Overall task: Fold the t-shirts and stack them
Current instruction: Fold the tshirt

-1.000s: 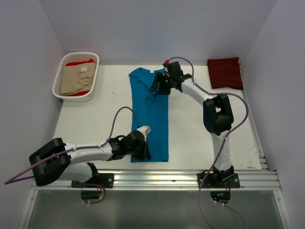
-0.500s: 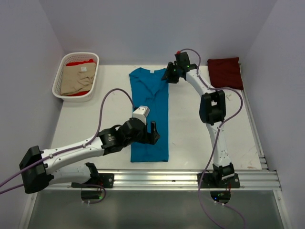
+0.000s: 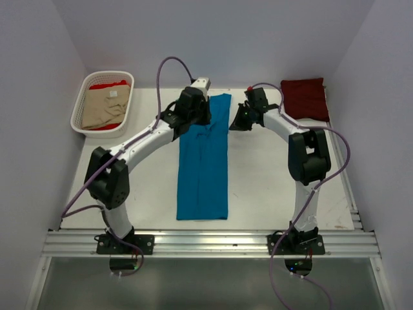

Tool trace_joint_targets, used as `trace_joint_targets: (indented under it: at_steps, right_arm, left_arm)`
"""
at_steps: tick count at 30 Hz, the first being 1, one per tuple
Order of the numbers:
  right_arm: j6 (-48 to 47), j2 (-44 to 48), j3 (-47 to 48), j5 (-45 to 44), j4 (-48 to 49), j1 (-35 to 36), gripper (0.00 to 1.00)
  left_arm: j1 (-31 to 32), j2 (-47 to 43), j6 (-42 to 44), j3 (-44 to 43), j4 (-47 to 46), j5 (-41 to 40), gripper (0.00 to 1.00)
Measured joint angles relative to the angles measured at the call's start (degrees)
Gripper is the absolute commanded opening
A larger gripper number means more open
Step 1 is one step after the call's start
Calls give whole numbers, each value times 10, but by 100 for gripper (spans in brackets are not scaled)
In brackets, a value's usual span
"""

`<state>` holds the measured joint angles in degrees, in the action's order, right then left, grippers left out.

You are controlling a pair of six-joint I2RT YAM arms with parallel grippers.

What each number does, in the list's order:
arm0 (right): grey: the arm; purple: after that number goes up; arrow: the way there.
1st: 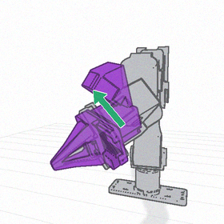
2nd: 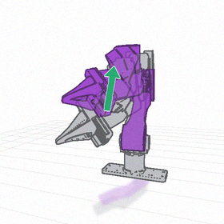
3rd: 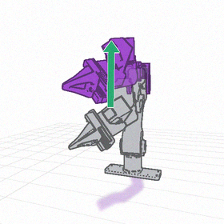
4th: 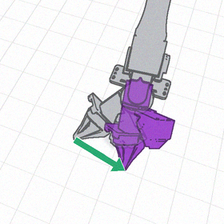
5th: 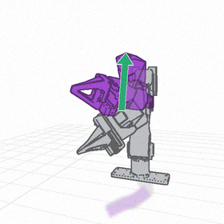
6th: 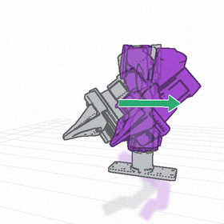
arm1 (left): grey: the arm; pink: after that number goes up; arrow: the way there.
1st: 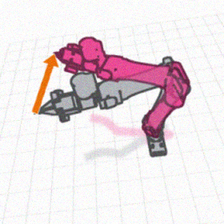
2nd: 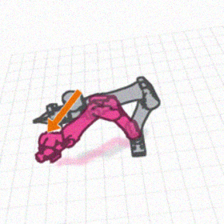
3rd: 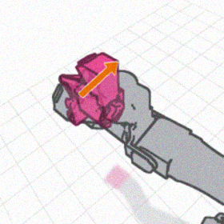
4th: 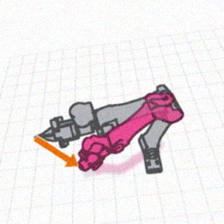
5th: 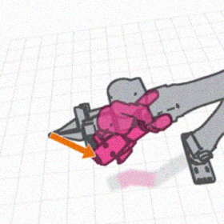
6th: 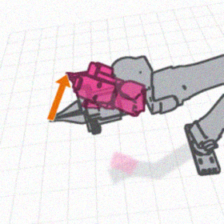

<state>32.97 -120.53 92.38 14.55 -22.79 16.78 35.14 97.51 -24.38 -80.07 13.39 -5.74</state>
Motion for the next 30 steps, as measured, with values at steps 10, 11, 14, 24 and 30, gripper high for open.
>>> trace_joint_targets:
  at_steps: [10, 11, 14, 24, 30]
  right_arm:
    - [-7, 26, -62, 27, 30, 0, 0]
    - [-7, 26, -70, 30, 31, 0, 0]
    - [-9, 34, -103, 32, 37, 0, 0]
    - [0, 39, -141, 55, 72, 1, 0]
    - [5, 39, -155, 62, 90, 1, 0]
  left_arm:
    - [-14, 343, 53, -388, 104, 37, 35]
    - [-14, 361, 56, -404, 123, 38, 38]
    - [-14, 385, 64, -414, 168, 35, 60]
    - [-19, 386, 81, -403, 188, 12, 69]
    - [-26, 391, 92, -403, 183, 0, 69]
